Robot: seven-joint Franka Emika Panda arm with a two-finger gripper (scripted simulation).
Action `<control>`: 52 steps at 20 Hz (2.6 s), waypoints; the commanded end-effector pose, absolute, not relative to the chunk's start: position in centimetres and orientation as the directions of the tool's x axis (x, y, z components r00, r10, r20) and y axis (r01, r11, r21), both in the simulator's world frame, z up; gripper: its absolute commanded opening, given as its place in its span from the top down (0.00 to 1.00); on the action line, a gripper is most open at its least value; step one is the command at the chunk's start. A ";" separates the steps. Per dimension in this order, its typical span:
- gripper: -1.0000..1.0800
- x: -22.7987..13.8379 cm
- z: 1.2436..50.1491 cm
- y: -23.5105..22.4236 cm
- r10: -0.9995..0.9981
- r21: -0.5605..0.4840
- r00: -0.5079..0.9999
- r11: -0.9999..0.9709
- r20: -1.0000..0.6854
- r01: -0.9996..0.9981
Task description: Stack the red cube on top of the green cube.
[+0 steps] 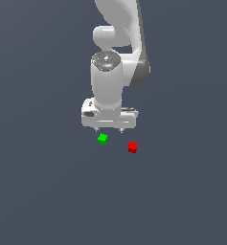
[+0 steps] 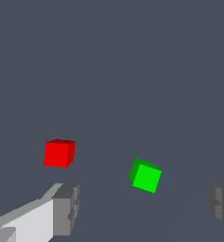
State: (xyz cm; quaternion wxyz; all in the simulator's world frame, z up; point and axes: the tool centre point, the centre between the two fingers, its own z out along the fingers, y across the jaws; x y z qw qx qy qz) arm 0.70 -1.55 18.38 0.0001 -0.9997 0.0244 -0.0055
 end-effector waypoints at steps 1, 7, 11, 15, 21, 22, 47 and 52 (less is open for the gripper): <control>0.04 0.7 18.4 -1.6 -0.049 -0.001 0.999 -0.999 0.011 -0.049; 0.04 0.6 17.4 -0.6 -0.057 -0.001 0.998 -0.998 0.010 -0.057; 0.04 0.3 15.7 1.2 -0.072 -0.001 0.997 -0.997 0.008 -0.072; 0.04 0.1 13.2 3.8 -0.093 -0.001 0.996 -0.996 0.006 -0.093; 0.04 0.0 9.3 7.8 -0.126 -0.001 0.992 -0.992 0.002 -0.126; 0.04 0.0 8.8 8.2 -0.130 0.000 0.991 -0.991 0.002 -0.130; 0.04 0.1 2.2 10.1 -0.146 0.000 0.989 -0.989 0.000 -0.146; 1.00 0.2 2.0 10.1 -0.146 0.000 0.989 -0.989 0.000 -0.146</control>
